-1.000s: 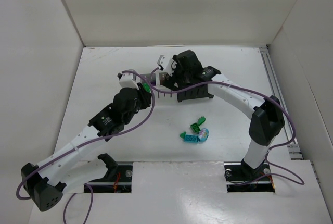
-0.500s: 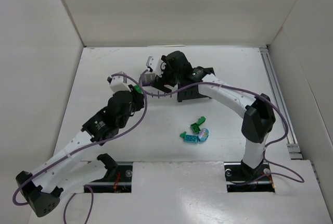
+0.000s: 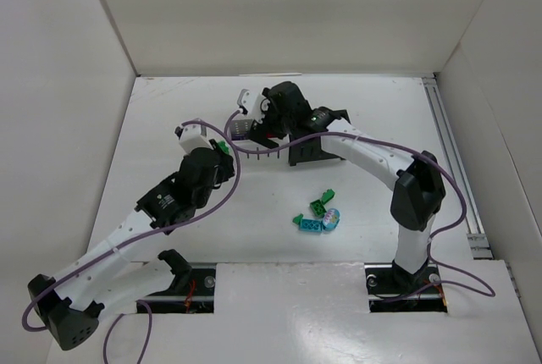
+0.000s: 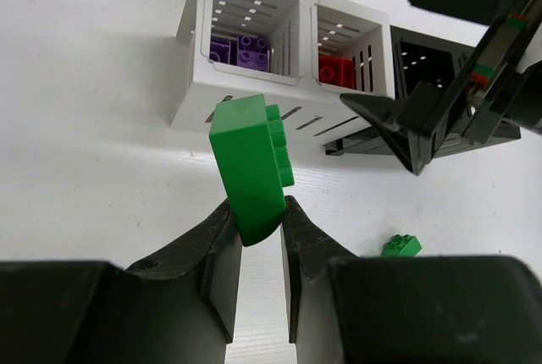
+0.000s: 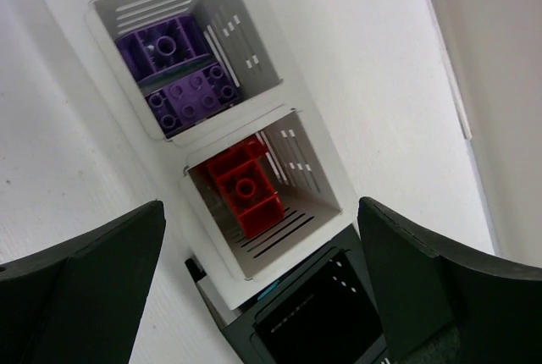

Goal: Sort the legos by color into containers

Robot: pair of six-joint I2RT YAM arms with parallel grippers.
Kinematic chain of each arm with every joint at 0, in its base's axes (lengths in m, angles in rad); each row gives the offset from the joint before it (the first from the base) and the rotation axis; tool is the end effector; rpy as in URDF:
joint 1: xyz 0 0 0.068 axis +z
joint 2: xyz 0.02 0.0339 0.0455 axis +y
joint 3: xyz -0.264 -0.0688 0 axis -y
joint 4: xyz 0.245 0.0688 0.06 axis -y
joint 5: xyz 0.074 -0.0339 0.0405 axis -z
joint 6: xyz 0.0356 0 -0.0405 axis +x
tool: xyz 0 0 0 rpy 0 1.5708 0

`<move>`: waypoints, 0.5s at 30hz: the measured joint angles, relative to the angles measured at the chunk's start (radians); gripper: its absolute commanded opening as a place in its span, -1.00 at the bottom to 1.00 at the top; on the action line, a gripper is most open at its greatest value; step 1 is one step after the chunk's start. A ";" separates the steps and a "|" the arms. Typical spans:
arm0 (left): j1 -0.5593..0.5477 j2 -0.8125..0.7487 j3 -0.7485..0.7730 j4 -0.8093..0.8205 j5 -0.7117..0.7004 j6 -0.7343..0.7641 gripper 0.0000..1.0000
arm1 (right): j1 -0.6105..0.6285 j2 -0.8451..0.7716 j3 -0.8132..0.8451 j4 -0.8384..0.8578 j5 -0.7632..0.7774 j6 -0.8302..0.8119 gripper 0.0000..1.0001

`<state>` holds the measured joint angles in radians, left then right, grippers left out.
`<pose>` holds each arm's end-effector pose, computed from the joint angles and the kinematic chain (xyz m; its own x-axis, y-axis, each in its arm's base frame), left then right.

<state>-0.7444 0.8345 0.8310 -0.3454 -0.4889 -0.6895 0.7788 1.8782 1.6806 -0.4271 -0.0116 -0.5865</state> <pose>0.1489 -0.1144 0.3322 -0.3680 -0.4246 -0.8272 0.0511 0.8791 -0.4739 0.3134 0.3099 0.3118 0.0457 -0.7324 -0.6793 -0.8210 0.3599 -0.4433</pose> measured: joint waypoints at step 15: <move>0.000 0.037 0.031 -0.010 -0.011 -0.019 -1.00 | -0.012 0.028 0.067 0.024 0.039 0.000 1.00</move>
<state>-0.7444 0.8711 0.8616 -0.3557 -0.4999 -0.7090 0.7666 1.9064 1.7473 -0.4026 0.0269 -0.5861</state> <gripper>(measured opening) 0.185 0.995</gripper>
